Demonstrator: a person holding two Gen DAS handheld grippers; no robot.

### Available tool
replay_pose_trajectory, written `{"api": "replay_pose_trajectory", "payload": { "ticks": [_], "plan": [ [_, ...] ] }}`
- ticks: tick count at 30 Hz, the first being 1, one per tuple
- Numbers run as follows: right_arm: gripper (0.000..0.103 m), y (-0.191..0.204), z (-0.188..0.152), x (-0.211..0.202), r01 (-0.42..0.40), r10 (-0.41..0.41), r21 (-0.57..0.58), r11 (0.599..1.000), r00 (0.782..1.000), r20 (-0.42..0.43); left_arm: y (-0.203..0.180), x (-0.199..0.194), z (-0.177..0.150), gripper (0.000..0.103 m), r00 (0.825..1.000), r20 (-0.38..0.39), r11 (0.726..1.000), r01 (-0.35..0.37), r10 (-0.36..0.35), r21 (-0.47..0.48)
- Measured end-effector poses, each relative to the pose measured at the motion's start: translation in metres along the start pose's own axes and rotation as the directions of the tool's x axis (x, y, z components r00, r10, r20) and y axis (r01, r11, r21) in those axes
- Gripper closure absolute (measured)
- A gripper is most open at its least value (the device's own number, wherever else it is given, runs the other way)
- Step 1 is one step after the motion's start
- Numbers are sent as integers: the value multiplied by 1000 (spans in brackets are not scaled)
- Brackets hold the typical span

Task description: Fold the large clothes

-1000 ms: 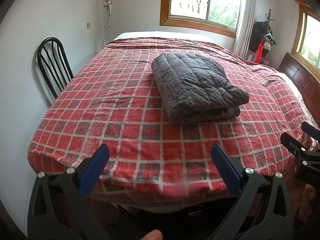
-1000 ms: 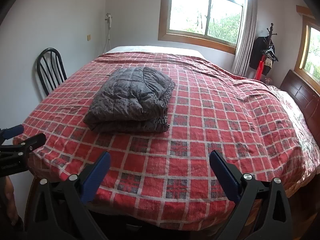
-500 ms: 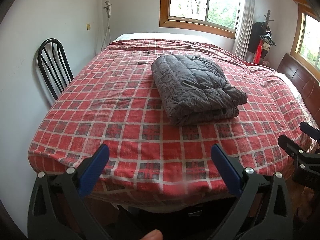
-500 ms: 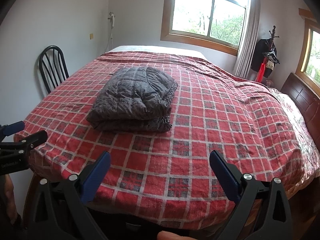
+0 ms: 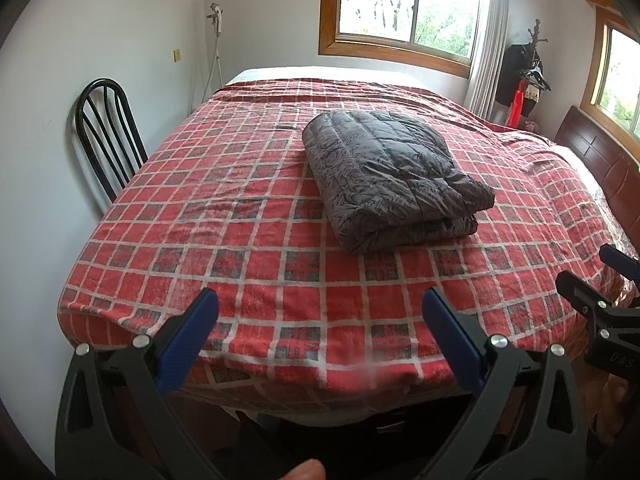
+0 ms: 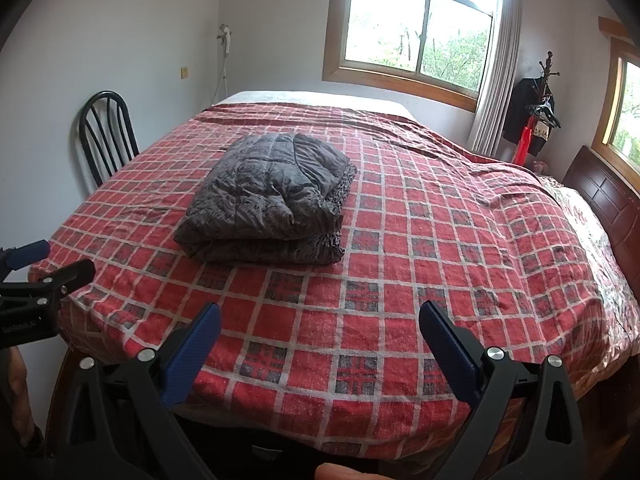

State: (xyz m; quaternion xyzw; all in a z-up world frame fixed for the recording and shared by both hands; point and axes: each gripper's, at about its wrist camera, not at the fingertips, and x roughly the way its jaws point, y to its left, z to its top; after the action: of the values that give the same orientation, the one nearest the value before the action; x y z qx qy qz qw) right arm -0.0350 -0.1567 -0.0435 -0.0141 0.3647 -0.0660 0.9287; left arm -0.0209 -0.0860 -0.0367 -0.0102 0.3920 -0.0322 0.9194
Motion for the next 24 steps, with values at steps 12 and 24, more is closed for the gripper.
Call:
{"api": "replay_pose_trajectory", "payload": {
  "ticks": [12, 24],
  "plan": [
    [4, 0, 0, 0, -1, 1, 1, 1000, 1000, -2, 1, 0, 0, 3, 1000, -1, 1000, 0, 0, 0],
    [4, -14, -2, 2, -19, 18, 82, 996, 1000, 12, 2, 1, 0, 3, 1000, -6, 1000, -1, 1, -3]
  ]
}}
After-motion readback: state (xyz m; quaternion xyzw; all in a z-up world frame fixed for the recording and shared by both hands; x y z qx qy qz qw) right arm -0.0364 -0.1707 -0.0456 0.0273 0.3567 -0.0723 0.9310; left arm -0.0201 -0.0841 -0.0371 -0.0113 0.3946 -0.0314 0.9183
